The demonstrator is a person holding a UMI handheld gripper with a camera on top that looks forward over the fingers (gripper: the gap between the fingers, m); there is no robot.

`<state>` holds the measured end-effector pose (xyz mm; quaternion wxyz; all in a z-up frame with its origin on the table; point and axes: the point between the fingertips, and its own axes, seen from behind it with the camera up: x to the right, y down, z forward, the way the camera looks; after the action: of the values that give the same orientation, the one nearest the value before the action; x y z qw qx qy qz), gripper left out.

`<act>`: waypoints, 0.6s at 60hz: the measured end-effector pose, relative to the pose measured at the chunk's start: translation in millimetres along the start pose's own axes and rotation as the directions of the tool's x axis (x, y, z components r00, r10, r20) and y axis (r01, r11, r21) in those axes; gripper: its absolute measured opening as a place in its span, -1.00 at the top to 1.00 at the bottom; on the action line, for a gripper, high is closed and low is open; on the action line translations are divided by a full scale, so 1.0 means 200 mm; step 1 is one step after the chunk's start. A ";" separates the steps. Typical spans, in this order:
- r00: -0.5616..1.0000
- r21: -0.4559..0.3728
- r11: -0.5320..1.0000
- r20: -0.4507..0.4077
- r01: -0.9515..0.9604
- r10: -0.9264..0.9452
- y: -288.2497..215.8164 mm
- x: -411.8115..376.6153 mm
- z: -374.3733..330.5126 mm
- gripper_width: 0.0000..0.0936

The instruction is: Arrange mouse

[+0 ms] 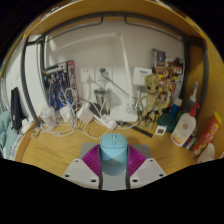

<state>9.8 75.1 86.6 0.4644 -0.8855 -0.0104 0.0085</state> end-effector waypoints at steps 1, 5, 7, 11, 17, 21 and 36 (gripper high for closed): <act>1.000 -0.010 1.000 0.000 0.000 0.000 0.03 0.00 0.02 0.35; 1.000 -0.054 0.999 -0.009 0.004 -0.005 0.15 0.00 0.09 0.35; 1.000 -0.072 0.997 -0.013 0.003 -0.004 0.20 0.00 0.12 0.35; 1.000 -0.107 0.994 -0.022 -0.005 0.003 0.29 0.01 0.18 0.31; 0.999 -0.160 0.987 -0.038 -0.004 -0.002 0.42 0.04 0.22 0.25; 0.999 -0.160 0.987 -0.038 -0.003 -0.003 0.44 0.04 0.23 0.14; 0.998 -0.191 0.982 -0.062 -0.015 0.003 0.41 0.05 0.16 -0.76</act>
<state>18.9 56.0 1.1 0.3774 -0.9259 0.0070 -0.0179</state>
